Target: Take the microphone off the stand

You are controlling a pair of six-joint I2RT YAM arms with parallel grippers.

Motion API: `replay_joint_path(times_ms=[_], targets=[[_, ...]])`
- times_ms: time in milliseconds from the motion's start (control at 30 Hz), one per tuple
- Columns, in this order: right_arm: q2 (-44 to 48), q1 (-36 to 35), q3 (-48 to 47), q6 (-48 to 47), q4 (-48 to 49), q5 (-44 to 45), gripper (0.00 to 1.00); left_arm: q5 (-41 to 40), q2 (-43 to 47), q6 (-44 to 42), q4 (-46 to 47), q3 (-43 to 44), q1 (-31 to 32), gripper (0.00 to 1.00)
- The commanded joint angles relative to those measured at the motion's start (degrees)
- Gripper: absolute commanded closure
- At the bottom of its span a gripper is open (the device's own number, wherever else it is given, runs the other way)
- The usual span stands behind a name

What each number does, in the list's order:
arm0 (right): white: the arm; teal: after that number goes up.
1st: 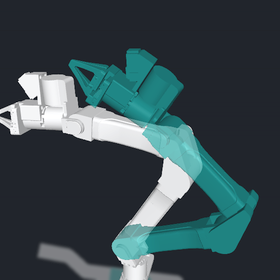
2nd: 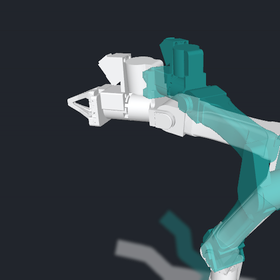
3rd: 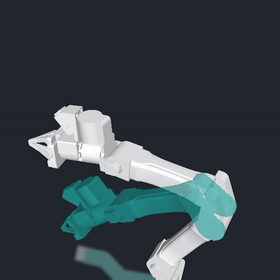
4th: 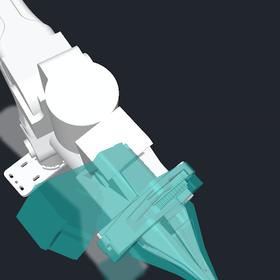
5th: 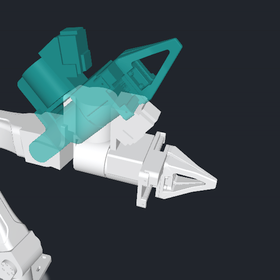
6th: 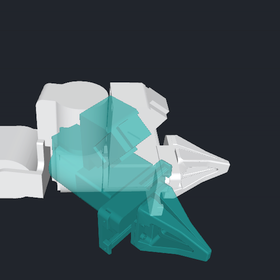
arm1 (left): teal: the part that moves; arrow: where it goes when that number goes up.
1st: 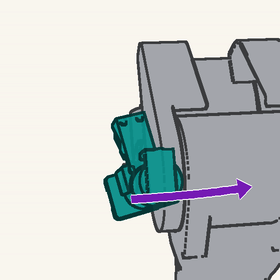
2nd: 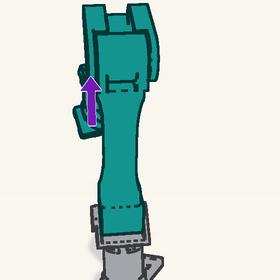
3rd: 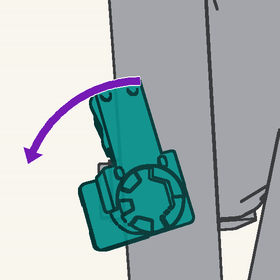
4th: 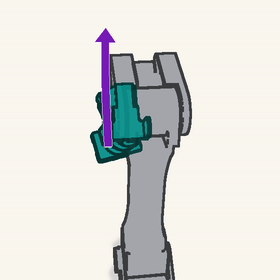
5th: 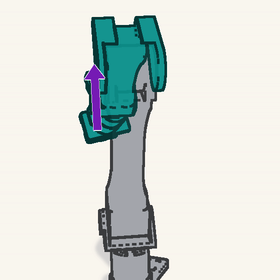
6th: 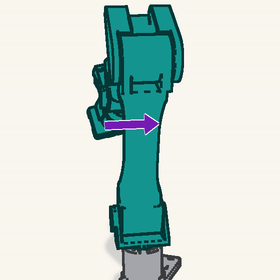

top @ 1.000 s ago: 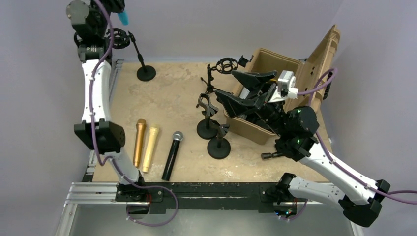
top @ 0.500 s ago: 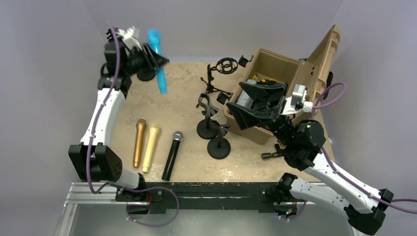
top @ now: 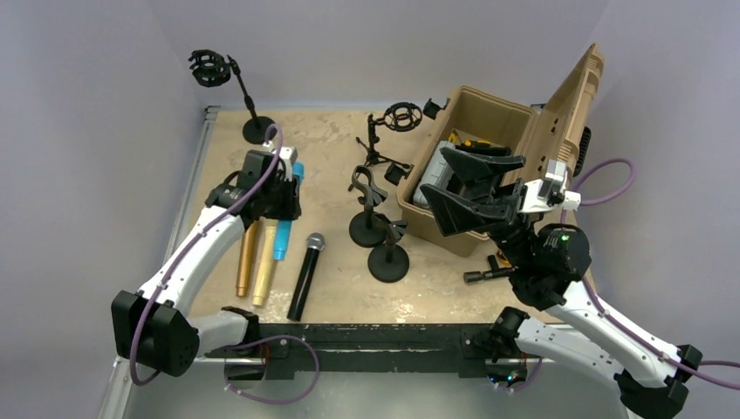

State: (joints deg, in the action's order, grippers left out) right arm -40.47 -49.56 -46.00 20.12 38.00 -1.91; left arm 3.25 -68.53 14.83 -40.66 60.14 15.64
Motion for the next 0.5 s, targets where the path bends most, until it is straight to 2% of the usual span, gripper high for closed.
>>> replay_joint_path(times_ms=[0, 267, 467], targets=[[0.18, -0.19, -0.01, 0.93, 2.17, 1.76, 0.09, -10.08, -1.64, -2.52, -2.18, -3.86, 2.15, 1.0], [2.29, -0.19, 0.72, 0.97, 1.05, 3.93, 0.08, -10.61, -3.12, -5.91, 1.26, -9.48, 2.64, 1.0], [2.93, -0.19, 0.39, 0.82, 1.04, 4.53, 0.07, -5.8, -7.97, -4.4, 1.53, -9.37, 2.63, 1.0]])
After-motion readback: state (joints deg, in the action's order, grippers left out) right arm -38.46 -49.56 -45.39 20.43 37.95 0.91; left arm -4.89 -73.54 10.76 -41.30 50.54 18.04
